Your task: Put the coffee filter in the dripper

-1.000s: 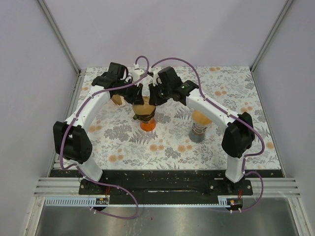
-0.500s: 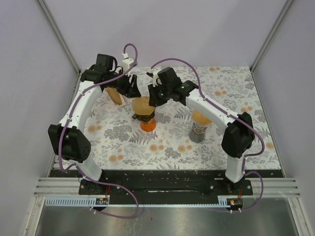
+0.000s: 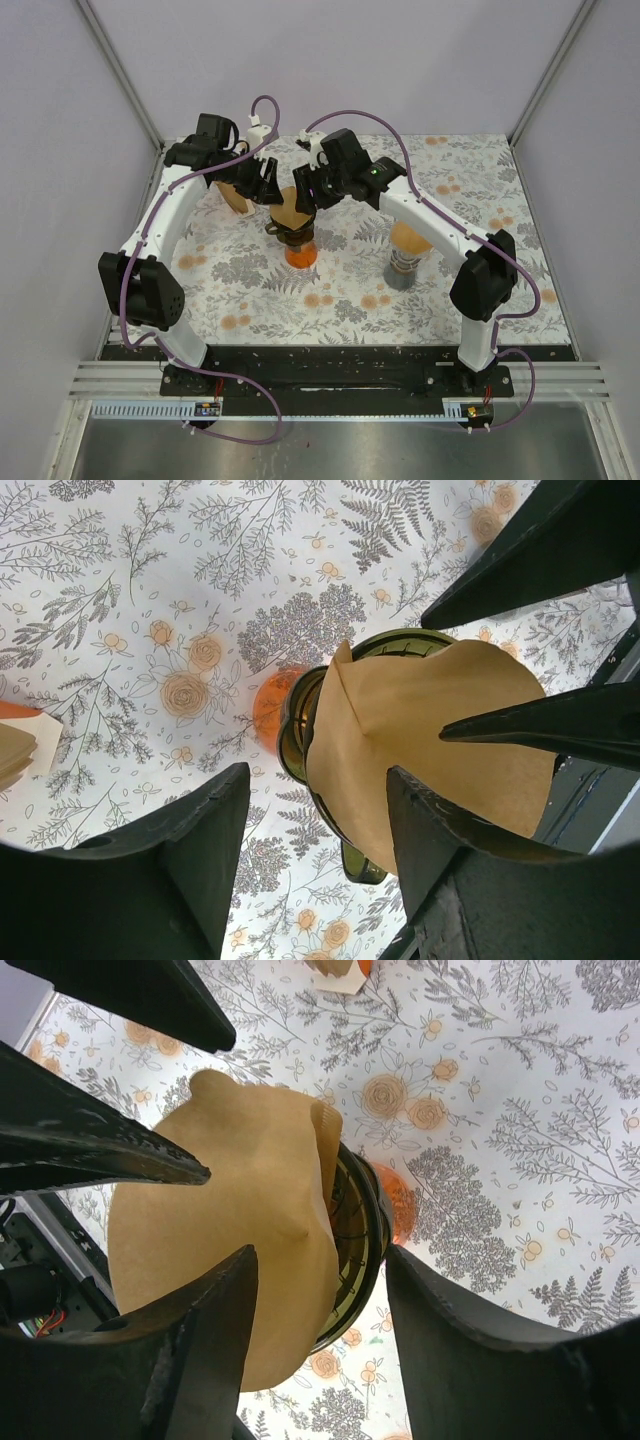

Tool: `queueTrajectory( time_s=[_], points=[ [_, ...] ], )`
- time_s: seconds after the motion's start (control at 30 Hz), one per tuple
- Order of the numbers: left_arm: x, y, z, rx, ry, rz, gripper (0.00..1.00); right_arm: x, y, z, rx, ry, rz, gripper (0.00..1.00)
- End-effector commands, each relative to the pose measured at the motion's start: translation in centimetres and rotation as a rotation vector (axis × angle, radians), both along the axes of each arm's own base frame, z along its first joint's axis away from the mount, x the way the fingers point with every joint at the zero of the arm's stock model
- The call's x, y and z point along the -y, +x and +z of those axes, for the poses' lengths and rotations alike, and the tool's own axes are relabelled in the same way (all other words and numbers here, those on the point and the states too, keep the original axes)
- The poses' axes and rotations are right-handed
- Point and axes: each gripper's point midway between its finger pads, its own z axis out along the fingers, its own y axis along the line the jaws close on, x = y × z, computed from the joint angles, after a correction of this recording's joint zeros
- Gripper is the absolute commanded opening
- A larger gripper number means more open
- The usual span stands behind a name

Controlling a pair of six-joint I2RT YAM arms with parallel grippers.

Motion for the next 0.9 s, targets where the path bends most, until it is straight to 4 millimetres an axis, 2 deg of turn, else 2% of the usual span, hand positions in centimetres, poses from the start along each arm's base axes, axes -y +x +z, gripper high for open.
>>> queueTrajectory(
  time_s=[0.0,0.2,0.27,0.43,0.57,0.67,0.83,0.87],
  points=[
    [-0.3,-0.1,1.2,0.046,0.0,0.013,0.61,-0.6,0.4,3.2,0.079,0.036,0.023,0.63],
    [-1.0,-0.1,-0.2,0.029,0.036,0.046,0.6,0.1,1.3,3.3,0.12,0.001,-0.012,0.67],
    [-1.1,-0.3,0.2,0.036,0.03,0.048,0.6,0.1,1.3,3.8,0.133,0.005,-0.006,0.67],
    [-0.6,-0.4,2.9,0.089,-0.012,0.042,0.61,0.6,1.8,8.0,0.236,0.028,-0.011,0.68],
    [-0.5,-0.9,3.8,0.1,-0.03,0.036,0.64,0.3,1.3,10.6,0.275,0.077,0.017,0.67],
    [-1.0,-1.1,4.2,0.087,-0.046,0.057,0.64,-1.0,0.1,10.2,0.244,0.11,0.086,0.48],
    [-4.5,0.2,4.5,0.051,-0.059,0.223,0.64,-3.7,-2.9,6.1,0.22,0.003,0.268,0.06],
    [-5.0,0.3,4.4,0.048,-0.062,0.241,0.65,-4.3,-3.5,5.2,0.214,-0.028,0.299,0.0]
  ],
)
